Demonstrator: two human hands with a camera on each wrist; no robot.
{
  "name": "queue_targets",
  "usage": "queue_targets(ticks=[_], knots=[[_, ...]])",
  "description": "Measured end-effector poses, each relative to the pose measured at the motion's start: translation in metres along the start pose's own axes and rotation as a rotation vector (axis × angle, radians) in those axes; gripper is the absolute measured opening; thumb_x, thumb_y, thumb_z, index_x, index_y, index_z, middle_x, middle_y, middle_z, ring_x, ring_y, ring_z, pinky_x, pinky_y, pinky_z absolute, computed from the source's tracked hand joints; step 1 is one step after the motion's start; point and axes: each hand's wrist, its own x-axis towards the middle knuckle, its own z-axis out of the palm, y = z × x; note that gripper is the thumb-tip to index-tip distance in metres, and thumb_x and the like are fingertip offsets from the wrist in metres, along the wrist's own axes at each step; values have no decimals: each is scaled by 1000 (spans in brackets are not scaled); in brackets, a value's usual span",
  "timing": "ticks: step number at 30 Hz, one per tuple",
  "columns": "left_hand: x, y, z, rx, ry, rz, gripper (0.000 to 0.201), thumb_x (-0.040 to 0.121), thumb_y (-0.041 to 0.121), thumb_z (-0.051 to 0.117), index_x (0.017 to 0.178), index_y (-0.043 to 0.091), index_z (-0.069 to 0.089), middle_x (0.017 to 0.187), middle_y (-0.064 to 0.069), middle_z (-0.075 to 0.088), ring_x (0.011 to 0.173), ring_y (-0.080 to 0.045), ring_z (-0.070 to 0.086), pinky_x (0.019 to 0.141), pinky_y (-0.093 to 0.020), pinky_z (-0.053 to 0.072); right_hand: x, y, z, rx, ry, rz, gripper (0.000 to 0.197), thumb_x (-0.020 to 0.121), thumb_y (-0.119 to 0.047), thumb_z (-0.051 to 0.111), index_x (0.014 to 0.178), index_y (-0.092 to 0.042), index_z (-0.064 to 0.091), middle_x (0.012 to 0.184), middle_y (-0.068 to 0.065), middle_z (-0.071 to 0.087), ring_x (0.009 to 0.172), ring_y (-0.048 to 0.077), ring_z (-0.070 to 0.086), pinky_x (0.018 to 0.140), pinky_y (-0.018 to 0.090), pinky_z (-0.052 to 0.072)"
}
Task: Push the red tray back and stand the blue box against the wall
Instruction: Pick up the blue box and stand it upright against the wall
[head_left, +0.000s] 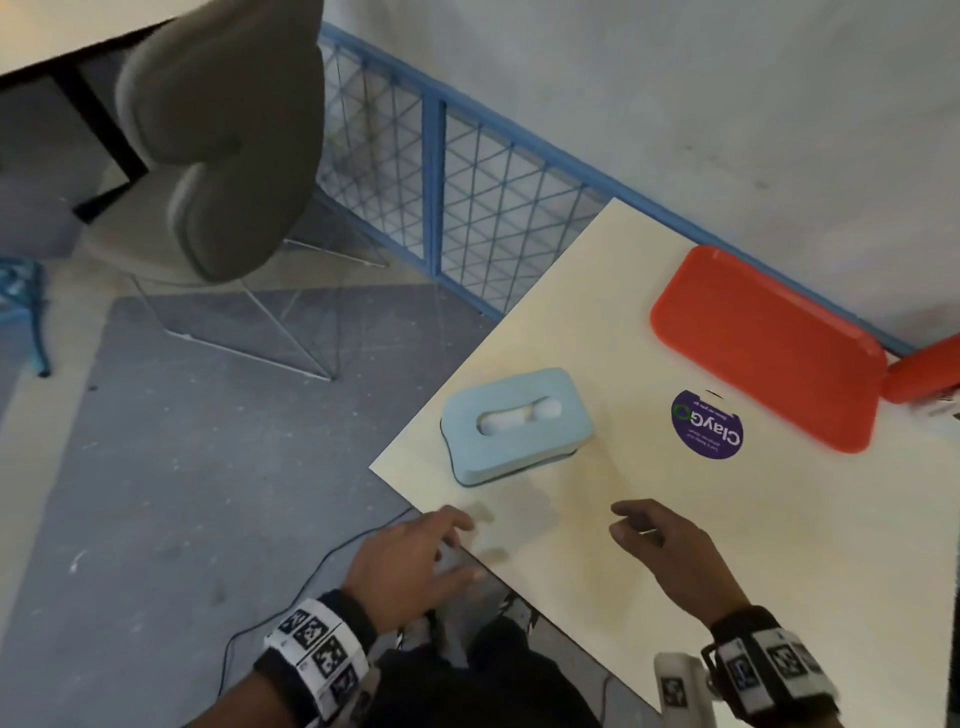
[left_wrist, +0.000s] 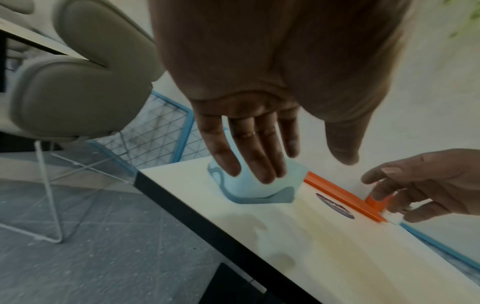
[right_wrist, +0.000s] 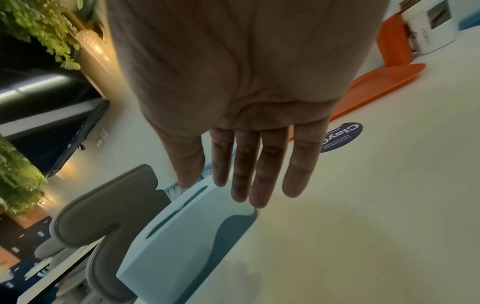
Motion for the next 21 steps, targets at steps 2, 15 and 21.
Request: queue_targets(ticks=[2,15,21], knots=[[12,-13,-6,-55,54,-81,67,67,76,62,122,45,38,107,21,59,82,0,58,74,-30,51,19,-5,4,-31,-24,11,25,84,-36,67,108,-31,63,93,-12,69,79,-1,64,70,20,45],[114,-37,-12,-191,81,-196,139,37,66,86,146,36,5,144,3,42,122,-24,48,96,-47,46,129,-7,19,39,-103,53,97,69,-26,84,146,-25,25,145,1,44,128,24,46,101,42,41],[124,-37,4,-263,213,-175,122,37,61,90,133,34,19,121,3,61,103,-22,61,84,-42,53,145,-6,34,128,-34,-4,83,68,-31,84,137,-30,38,122,-8,58,120,18,56,98,41,46]])
